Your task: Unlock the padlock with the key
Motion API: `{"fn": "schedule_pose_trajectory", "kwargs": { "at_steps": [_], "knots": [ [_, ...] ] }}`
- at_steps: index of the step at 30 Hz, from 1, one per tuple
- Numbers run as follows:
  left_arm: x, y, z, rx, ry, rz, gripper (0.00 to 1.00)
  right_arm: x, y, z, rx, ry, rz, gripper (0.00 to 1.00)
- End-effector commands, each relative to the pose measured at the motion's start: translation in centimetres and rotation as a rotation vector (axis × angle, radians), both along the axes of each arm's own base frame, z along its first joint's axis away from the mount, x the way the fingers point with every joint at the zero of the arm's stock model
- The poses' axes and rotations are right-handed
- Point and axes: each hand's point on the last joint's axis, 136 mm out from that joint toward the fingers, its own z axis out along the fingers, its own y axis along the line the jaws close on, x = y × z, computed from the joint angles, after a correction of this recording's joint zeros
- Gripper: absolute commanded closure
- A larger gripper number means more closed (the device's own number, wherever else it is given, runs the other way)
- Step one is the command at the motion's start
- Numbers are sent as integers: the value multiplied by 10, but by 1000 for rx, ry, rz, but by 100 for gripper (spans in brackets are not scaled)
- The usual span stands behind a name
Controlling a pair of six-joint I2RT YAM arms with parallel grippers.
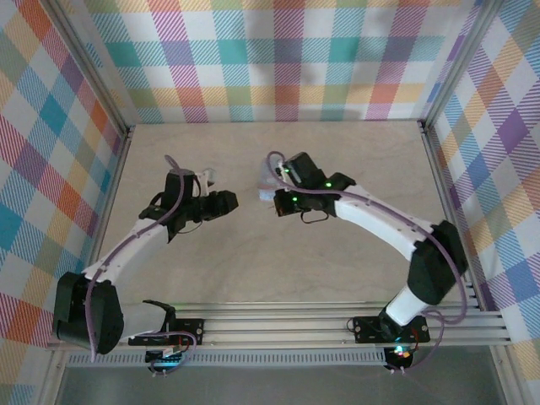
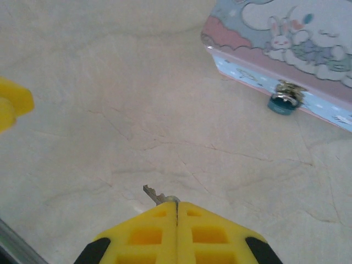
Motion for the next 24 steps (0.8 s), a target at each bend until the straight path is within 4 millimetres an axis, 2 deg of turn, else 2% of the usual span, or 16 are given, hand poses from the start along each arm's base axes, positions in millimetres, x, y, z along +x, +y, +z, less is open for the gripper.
{"fn": "schedule_pose_trajectory", "kwargs": {
  "at_steps": [1,7,9,12,19,24],
  "knots": [
    [12,-13,18,-165,28,89,61,-3,-4,16,145,17,-94,100],
    [6,-67,29,-320,83,124,64,-10,-3,18,315,55,-189,100],
    [1,-87,32,-342,115,93,62,-12,-2,18,345,67,-200,100],
    [-3,-107,32,-356,155,68,59,-14,-3,17,376,77,-219,100],
    [-3,-113,11,-342,228,104,55,-16,-7,17,435,77,-263,100],
    [-1,-118,8,-398,256,111,54,-16,-8,14,466,86,-287,100]
  ]
}}
